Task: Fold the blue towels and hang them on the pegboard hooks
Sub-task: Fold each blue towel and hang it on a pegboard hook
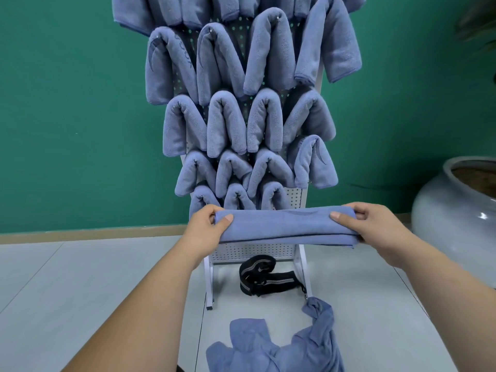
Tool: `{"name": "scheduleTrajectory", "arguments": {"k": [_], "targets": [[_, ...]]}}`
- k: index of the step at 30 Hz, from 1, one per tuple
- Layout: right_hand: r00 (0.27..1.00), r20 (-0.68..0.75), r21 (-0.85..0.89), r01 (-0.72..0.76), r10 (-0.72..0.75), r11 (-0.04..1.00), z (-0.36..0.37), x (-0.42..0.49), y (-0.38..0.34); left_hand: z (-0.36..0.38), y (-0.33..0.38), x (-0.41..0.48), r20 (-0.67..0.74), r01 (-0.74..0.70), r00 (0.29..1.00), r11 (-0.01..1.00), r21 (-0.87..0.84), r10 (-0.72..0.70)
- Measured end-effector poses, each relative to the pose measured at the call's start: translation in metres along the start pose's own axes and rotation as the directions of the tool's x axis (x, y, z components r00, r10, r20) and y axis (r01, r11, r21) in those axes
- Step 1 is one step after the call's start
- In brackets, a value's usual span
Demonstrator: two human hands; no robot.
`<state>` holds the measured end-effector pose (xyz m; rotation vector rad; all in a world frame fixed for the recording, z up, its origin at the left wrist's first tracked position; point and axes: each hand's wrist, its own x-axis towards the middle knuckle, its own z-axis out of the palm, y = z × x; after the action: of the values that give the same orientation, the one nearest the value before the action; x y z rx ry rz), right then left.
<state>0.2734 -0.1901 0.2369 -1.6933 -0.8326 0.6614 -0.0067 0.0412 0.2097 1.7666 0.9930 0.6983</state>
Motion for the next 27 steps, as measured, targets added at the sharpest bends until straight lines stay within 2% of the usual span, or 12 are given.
{"name": "scheduleTrajectory", "arguments": {"k": [3, 6, 8, 10, 12, 17, 21, 23, 27], "targets": [[0.999, -0.028, 0.007, -0.019, 0.019, 1.000, -0.005, 0.002, 0.000, -0.002, 0.004, 0.001, -0.027, -0.016, 1.000, 0.995, -0.094, 0.014], [0.996, -0.094, -0.103, -0.013, 0.003, 0.995, -0.008, 0.007, 0.005, -0.003, 0.001, 0.005, -0.084, -0.033, 0.996, 0.998, -0.052, 0.028], [0.988, -0.148, -0.233, -0.002, -0.033, 0.972, -0.004, 0.010, 0.010, -0.001, -0.006, 0.010, -0.125, -0.041, 0.991, 0.993, 0.112, 0.055], [0.977, -0.205, -0.331, -0.009, -0.062, 0.943, 0.005, 0.012, 0.017, 0.007, -0.008, 0.009, -0.139, -0.044, 0.986, 0.945, 0.324, 0.093], [0.974, -0.219, -0.384, -0.023, -0.066, 0.923, 0.016, 0.013, 0.021, 0.017, -0.005, 0.005, -0.152, -0.034, 0.983, 0.924, 0.382, 0.099], [0.963, -0.257, -0.395, -0.031, -0.078, 0.918, 0.038, 0.013, 0.016, 0.039, 0.008, -0.003, -0.202, -0.009, 0.977, 0.962, 0.272, 0.066], [0.932, -0.334, -0.321, 0.027, -0.140, 0.947, 0.060, 0.007, 0.005, 0.059, 0.022, -0.013, -0.195, -0.057, 0.978, 0.994, 0.094, 0.074], [0.949, -0.285, -0.245, 0.066, -0.137, 0.967, 0.073, 0.001, -0.001, 0.070, 0.030, -0.019, -0.112, -0.064, 0.992, 0.998, -0.029, 0.061], [0.996, -0.064, 0.094, 0.068, -0.062, 0.993, 0.098, -0.009, -0.005, 0.090, 0.040, -0.029, 0.046, -0.006, 0.999, 0.973, -0.231, 0.017]]}}
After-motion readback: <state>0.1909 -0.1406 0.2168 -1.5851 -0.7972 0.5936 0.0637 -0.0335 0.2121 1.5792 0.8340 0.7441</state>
